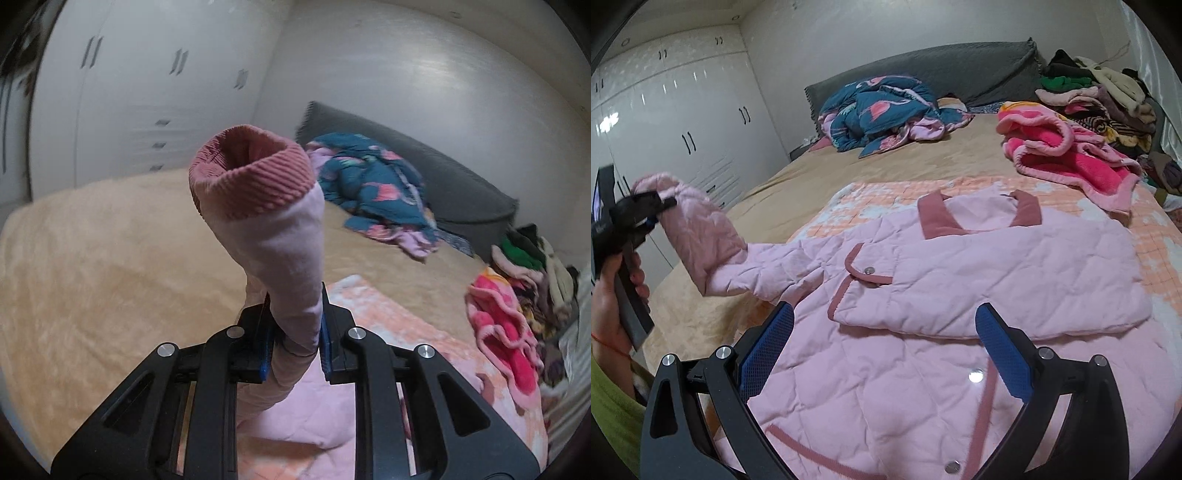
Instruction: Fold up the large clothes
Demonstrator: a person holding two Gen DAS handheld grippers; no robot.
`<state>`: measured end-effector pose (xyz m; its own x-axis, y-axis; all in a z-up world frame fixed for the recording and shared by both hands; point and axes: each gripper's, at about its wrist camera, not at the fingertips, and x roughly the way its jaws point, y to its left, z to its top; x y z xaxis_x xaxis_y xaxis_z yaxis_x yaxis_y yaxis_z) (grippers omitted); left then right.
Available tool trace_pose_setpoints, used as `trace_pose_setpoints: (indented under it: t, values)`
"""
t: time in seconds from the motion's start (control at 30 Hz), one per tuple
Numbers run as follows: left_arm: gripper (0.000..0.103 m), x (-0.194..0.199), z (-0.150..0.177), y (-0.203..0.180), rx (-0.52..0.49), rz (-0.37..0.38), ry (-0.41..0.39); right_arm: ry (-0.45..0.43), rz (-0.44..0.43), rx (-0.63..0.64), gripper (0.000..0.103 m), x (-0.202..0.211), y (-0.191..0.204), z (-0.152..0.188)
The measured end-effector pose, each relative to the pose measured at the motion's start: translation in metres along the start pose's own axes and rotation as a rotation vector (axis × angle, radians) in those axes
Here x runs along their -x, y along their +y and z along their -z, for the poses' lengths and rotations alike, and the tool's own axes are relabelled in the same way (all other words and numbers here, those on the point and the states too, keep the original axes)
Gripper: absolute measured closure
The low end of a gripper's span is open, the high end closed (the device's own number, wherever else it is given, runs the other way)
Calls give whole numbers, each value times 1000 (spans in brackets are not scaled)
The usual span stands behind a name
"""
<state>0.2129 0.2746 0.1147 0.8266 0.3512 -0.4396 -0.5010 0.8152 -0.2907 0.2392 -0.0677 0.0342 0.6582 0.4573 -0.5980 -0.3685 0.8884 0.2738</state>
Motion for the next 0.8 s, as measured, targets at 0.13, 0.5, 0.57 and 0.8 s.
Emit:
trace_pose_setpoints:
  t: [0.13, 0.5, 0.57, 0.8]
  values:
    - [91, 22, -10, -41, -68, 46, -30, -27, -12, -34, 5, 24, -17, 4]
    - [91, 66, -7, -124, -176, 156, -71, -87, 24, -144, 5, 81, -79, 22]
    - [91, 72, -2, -137, -192, 184, -66, -96, 35, -170, 5, 89, -92, 25]
    - [93, 80, 21, -184, -257, 301, -44, -122, 79, -230, 5, 114, -128, 39]
